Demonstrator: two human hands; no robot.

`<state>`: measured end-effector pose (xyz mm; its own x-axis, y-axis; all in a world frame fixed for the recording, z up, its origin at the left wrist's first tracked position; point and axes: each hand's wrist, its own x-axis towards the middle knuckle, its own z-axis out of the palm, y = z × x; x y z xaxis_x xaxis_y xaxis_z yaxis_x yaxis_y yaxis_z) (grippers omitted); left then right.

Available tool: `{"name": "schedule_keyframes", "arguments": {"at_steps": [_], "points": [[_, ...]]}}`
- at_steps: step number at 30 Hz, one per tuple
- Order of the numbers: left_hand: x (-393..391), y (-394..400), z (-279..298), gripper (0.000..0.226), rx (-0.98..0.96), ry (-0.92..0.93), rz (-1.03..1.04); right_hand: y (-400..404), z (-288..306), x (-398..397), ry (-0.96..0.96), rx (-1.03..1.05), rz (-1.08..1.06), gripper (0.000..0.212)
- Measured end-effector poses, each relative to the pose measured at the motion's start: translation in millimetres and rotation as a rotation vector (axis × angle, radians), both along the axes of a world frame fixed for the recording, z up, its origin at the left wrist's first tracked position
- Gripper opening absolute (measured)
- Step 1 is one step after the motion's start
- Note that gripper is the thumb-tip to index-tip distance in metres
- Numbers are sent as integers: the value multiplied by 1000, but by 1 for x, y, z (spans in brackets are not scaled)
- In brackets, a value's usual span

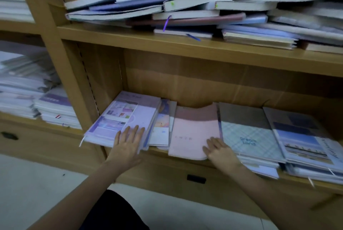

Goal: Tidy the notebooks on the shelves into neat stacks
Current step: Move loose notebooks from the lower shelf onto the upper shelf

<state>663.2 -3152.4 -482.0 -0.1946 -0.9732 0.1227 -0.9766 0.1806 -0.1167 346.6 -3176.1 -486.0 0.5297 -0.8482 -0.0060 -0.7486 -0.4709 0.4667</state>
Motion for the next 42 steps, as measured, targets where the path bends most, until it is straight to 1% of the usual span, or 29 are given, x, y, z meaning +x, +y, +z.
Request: {"name": "schedule_keyframes", "arguments": {"at_steps": [1,3,4,5,6,8,9,10,12,13,15,17,19,20,22,23,24,26,30,32,33,35,38,39,41,42], "points": [[10,1,-5,113,-11,-37,10,-4,-1,3,0,47,-37,35],[23,-2,-14,114,25,-31,48,-11,13,13,56,89,-96,39],[26,-4,-14,113,22,-31,41,-14,18,17,94,181,-125,42],[26,-6,-15,112,5,-28,29,-20,16,18,87,233,-151,44],[25,-8,-15,110,-24,-30,19,-21,22,25,81,340,-209,51],[23,-12,-13,97,-122,-46,-17,-23,27,44,-3,420,-246,63],[23,-15,-13,89,-163,-39,-38,-23,28,58,-132,438,-228,63],[24,-16,-13,82,-191,-28,-54,-25,27,72,-329,472,-239,62],[30,-18,-13,79,-222,-7,-81,-31,22,104,-764,589,-343,59],[34,-18,-12,78,-231,7,-94,-37,18,118,-921,642,-425,58],[40,-20,-5,75,-260,41,-105,-48,4,142,-1177,720,-596,59],[46,-25,6,69,-307,92,-110,-58,-9,157,-1495,760,-735,59],[50,-30,19,64,-375,166,-89,-62,-10,165,-1791,768,-846,46],[50,-31,25,62,-402,207,-73,-61,-10,167,-1877,768,-858,39],[50,-33,37,51,-449,287,-11,-61,-7,166,-1934,757,-849,28],[50,-34,46,44,-458,341,48,-59,-3,164,-1955,745,-849,27],[51,-35,54,41,-428,402,120,-59,2,162,-1987,730,-833,27],[54,-38,67,43,-380,477,217,-61,18,157,-2040,668,-759,26],[58,-38,84,45,-385,535,262,-62,69,144,-2078,570,-564,16],[55,-37,86,45,-348,535,270,-62,93,125,-2137,520,-548,6],[52,-36,86,43,-323,524,265,-60,104,111,-2168,477,-566,6],[45,-34,80,42,-256,487,247,-51,114,75,-2186,378,-601,13],[36,-35,60,50,-102,425,226,-29,114,21,-2196,254,-648,12],[32,-36,52,55,-14,374,219,-22,113,6,-2224,214,-666,11],[20,-34,34,66,164,162,227,-10,115,-21,-2289,117,-713,17],[14,-32,27,70,210,56,239,-5,117,-33,-2327,66,-725,20]]}}
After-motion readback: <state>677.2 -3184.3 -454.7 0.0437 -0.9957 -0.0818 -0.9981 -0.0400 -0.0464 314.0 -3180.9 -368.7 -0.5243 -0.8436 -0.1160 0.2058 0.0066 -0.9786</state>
